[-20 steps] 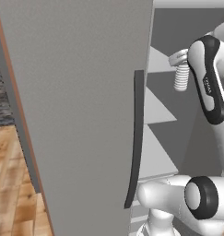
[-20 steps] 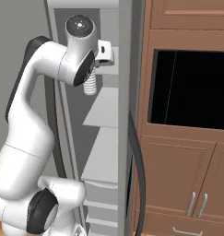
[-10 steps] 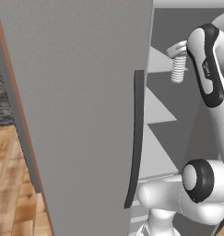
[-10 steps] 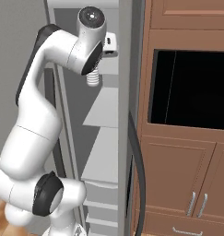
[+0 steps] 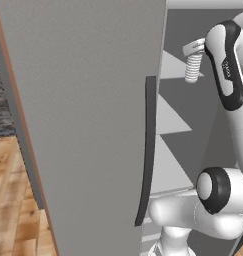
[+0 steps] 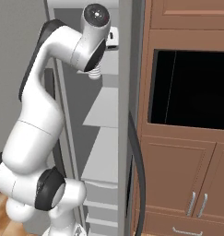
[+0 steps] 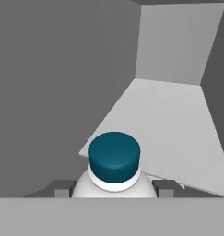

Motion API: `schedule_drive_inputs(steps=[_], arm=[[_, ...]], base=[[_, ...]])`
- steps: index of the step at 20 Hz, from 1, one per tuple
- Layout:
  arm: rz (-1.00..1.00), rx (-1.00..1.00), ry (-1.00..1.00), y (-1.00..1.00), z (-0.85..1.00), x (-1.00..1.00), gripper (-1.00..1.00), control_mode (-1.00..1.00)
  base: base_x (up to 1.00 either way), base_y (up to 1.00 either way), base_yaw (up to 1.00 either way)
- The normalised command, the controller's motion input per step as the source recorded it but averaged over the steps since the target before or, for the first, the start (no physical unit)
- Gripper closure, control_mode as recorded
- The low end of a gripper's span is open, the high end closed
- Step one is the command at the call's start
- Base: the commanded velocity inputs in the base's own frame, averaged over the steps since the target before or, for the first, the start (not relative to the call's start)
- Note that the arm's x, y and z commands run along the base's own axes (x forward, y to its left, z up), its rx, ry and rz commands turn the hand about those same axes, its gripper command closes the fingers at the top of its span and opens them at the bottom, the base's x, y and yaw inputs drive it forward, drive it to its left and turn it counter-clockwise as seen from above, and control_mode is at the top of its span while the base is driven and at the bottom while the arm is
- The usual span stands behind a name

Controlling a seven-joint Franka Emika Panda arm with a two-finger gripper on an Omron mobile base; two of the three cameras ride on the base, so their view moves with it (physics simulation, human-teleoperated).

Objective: Take the bottled waters from the counter and place them in the freezer to freeze. Close the freezer door after placing the bottles.

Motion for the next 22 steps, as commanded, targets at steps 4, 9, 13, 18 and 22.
schedule_drive_inputs(steps=[4, 9, 13, 18, 22], arm=[[0.0, 0.01, -0.13, 0.0, 0.0, 0.3, 1.0, -1.0], [0.0, 0.0, -0.01, 0.0, 0.0, 0.33, 1.0, -1.0], [0.03, 0.0, 0.0, 0.0, -0.01, 0.48, 1.0, -1.0], [0.05, 0.04, 0.01, 0.0, -0.01, 0.6, 1.0, -1.0], [0.16, 0.0, 0.07, 0.0, 0.0, 0.53, 1.0, -1.0]], base=[[0.0, 0.0, 0.0], [0.0, 0.0, 0.0], [0.0, 0.0, 0.0], [0.0, 0.0, 0.0], [0.0, 0.0, 0.0]])
